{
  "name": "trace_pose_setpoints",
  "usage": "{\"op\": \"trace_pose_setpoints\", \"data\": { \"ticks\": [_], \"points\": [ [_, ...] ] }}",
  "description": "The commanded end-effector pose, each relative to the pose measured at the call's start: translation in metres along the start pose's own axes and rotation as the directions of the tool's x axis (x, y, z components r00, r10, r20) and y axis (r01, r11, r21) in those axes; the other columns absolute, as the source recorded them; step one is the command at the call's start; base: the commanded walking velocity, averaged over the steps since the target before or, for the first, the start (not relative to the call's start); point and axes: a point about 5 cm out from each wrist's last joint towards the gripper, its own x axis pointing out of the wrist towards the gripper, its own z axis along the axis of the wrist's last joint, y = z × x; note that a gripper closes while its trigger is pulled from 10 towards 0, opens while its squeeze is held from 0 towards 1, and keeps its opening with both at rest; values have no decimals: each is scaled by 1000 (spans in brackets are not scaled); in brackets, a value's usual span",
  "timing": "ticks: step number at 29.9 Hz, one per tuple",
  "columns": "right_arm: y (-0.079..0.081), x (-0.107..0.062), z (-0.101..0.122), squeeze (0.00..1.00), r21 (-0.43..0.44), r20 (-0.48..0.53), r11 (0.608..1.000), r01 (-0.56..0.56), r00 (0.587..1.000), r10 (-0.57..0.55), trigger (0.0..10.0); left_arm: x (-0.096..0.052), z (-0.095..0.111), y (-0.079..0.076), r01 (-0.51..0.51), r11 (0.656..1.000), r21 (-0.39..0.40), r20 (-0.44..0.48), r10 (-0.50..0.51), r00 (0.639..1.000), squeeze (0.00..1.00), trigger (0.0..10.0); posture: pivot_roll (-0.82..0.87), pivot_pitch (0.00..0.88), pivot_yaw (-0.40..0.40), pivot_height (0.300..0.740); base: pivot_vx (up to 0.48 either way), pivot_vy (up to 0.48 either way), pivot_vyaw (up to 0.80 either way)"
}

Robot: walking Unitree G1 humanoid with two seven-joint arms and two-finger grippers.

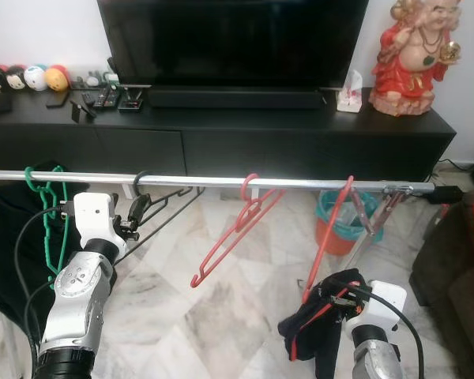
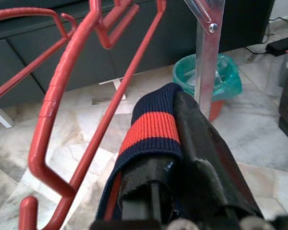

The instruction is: Hang hanger

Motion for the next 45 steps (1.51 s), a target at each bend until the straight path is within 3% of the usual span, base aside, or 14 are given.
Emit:
{"op": "trace_pose_setpoints", "data": {
  "ticks": [1,5,14,22,27,35,43,45],
  "points": [
    [0,2,5,0,0,27,1000,3,1000,-3,10000,1,-11,4,20,999,43,-78,-17,997,0,10000,-77,0,11,740,0,0,0],
    [-1,1,5,0,1,26,1000,2,1000,-2,10000,5,-20,17,30,997,76,-162,-17,987,0,10000,-78,0,11,740,0,0,0],
    [-3,-1,5,0,0,30,1000,6,1000,-6,10000,34,-15,28,41,996,76,-180,-27,983,0,10000,-97,0,14,740,0,0,0],
    [-4,-1,7,0,-1,36,1000,1,999,-1,10000,45,-19,24,38,999,-8,-213,-39,976,0,10000,-123,0,13,740,0,0,0],
    [-5,-1,8,0,-2,36,1000,0,999,0,10000,48,-23,21,19,1000,-20,-253,-24,967,0,10000,-126,0,13,740,0,0,0],
    [-4,-3,7,0,-3,34,1000,-15,999,15,10000,50,-33,4,88,994,-59,-288,-102,952,0,10000,-134,0,12,740,0,0,0],
    [-3,-4,7,0,-2,31,1000,-19,999,19,10000,51,-32,2,103,993,-59,-284,-115,952,0,10000,-133,0,15,740,0,0,0],
    [-2,-4,7,0,-1,31,1000,-22,999,22,10000,52,-31,3,75,997,-13,-289,-75,954,0,10000,-130,0,14,740,0,0,0]
  ]
}}
